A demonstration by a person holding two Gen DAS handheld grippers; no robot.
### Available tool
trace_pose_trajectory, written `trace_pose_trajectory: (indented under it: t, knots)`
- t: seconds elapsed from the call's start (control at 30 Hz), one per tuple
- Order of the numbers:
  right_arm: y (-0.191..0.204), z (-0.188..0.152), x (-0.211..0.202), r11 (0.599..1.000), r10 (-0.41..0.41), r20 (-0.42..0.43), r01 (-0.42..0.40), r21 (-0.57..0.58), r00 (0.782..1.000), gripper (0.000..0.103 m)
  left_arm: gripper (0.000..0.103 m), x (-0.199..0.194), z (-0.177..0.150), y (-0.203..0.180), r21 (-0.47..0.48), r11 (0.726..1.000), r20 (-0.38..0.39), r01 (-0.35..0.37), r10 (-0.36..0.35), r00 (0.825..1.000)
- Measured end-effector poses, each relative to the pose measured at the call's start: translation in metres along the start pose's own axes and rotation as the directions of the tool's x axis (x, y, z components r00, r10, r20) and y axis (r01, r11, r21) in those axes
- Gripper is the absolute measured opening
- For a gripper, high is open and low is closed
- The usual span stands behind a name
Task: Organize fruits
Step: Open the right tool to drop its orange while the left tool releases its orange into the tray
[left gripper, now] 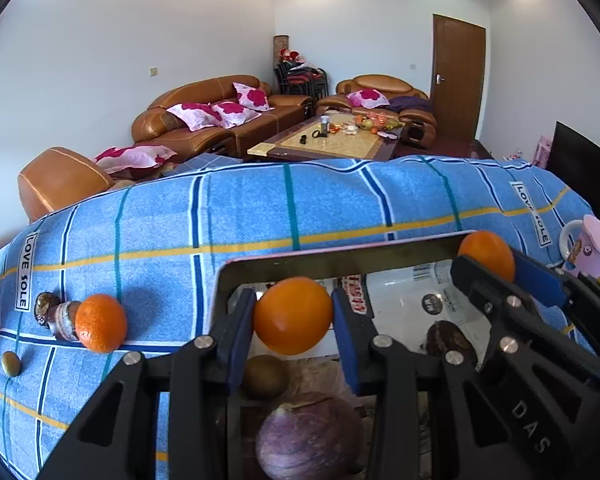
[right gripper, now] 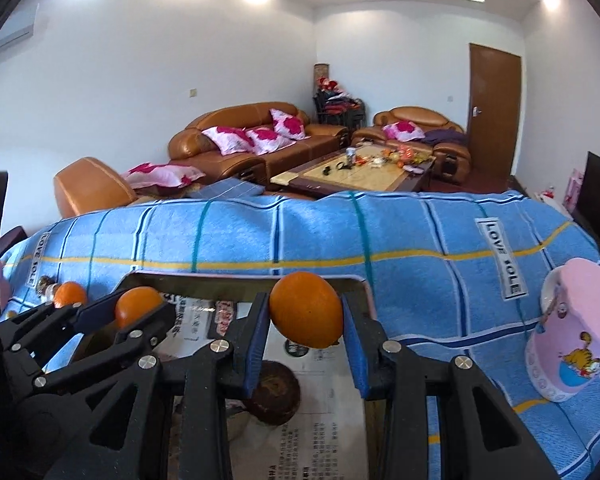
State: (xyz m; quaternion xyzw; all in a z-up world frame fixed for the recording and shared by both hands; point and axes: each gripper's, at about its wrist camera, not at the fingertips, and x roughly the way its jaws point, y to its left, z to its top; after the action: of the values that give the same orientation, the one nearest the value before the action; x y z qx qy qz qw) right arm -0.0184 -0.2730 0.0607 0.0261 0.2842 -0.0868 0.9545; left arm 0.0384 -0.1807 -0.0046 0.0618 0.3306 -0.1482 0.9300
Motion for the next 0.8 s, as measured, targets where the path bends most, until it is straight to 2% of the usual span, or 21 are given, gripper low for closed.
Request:
trace_pose_trajectory:
  t: [0.23,0.4,0.5,0.6,0.7,0.73,0.77,0.8]
  knots:
    - [-0.003,-0.003,0.007,0.997,0.063,-0.048,-0.061,0.044,0.997,0.039,0.040,0.001,0.001,0.008,-0.022,0.999,0.000,0.032,-0.032,0.999]
    - [-0.010,-0.005,0.016,0.988,0.113,-0.089,-0.103,0.116,0.990,0.039,0.048,-0.004,0.000,0.009,-0.017,1.000,0.020,0.015,-0.015,1.000]
    - [-0.012,-0.006,0.011,0.985,0.113,-0.067,-0.103,0.137,0.991,0.039,0.059,-0.007,0.000,0.010,-0.037,0.999,0.033,0.009,-0.008,0.999]
    - [-0.018,-0.005,0.004,0.980,0.111,-0.024,-0.105,0.169,0.994,0.039,0.067,-0.008,0.000,0.015,-0.065,0.997,0.021,0.042,-0.041,0.999]
    - [-0.025,-0.001,-0.014,0.974,0.089,0.068,-0.101,0.201,0.994,0.040,0.088,-0.013,0.002,0.013,-0.080,0.994,0.019,0.074,-0.073,0.997]
    - [-0.026,0.000,-0.023,0.973,0.074,0.114,-0.097,0.210,0.991,0.049,0.098,-0.018,0.003,0.012,-0.083,0.994,0.031,0.076,-0.074,0.997]
    - [-0.027,0.001,-0.029,0.972,0.058,0.146,-0.089,0.216,0.988,0.063,0.102,-0.024,0.004,0.010,-0.082,0.994,0.053,0.079,-0.074,0.996]
    - [-0.029,0.001,-0.037,0.971,0.034,0.193,-0.078,0.227,0.981,0.070,0.102,-0.031,0.005,0.009,-0.078,0.993,0.084,0.084,-0.078,0.993]
